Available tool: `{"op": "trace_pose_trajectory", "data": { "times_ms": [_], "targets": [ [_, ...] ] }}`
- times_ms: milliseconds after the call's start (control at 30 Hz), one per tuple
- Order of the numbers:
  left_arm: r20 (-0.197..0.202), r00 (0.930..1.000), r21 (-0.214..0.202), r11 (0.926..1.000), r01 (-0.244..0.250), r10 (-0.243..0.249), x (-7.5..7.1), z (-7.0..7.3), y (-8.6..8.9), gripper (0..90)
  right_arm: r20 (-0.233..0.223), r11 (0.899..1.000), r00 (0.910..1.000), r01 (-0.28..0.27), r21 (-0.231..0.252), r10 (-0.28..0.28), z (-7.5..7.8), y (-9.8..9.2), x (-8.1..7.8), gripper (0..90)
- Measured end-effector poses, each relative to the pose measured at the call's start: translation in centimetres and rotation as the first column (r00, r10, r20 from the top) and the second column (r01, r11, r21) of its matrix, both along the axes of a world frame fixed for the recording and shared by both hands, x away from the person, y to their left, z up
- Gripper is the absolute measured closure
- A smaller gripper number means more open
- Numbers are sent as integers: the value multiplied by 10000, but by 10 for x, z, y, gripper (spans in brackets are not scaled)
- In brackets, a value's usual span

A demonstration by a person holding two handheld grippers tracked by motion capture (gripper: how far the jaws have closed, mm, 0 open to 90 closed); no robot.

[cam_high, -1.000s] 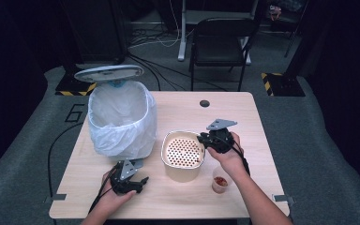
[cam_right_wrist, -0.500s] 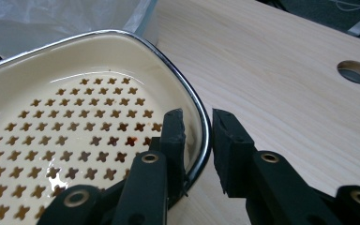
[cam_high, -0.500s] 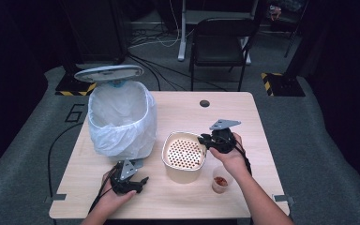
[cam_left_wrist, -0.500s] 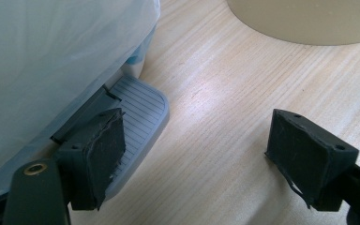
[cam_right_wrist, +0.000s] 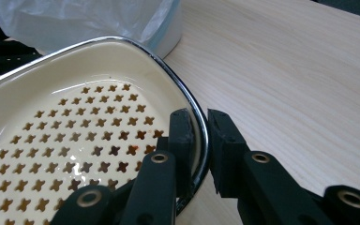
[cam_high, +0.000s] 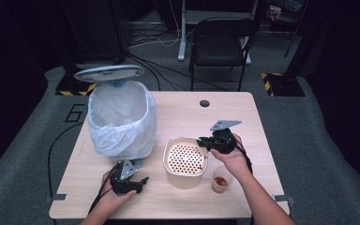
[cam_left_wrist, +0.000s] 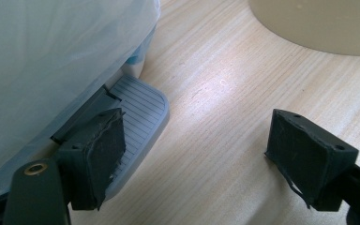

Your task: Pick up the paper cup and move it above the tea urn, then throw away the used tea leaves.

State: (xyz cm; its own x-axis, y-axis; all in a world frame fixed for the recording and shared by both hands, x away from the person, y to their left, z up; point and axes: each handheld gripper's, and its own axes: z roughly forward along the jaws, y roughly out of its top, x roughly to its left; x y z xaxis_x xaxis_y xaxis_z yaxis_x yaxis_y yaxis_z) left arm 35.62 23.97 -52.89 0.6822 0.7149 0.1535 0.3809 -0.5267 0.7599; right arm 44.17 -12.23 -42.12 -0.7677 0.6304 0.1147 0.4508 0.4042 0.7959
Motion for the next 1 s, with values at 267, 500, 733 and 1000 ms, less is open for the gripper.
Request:
{"op": "trace_pose_trajectory", "data": {
  "times_ms": [267,500,733,1000],
  "targets": [
    [-1,10000,-2,10000,-3,3,0,0,0,193,253,9997,9994,-227,68,225,5,-2,-18,636],
    [-2,10000,-10,10000,-7,7,0,0,0,193,683,9985,9977,-60,543,23,18,-13,-43,514],
    [-2,10000,-7,10000,-7,7,0,0,0,194,891,9974,9958,129,707,-192,23,-26,-62,433],
    [-20,10000,-3,10000,5,-5,0,0,0,193,1040,9939,9919,641,897,-733,12,-50,-80,362]
  ]
}}
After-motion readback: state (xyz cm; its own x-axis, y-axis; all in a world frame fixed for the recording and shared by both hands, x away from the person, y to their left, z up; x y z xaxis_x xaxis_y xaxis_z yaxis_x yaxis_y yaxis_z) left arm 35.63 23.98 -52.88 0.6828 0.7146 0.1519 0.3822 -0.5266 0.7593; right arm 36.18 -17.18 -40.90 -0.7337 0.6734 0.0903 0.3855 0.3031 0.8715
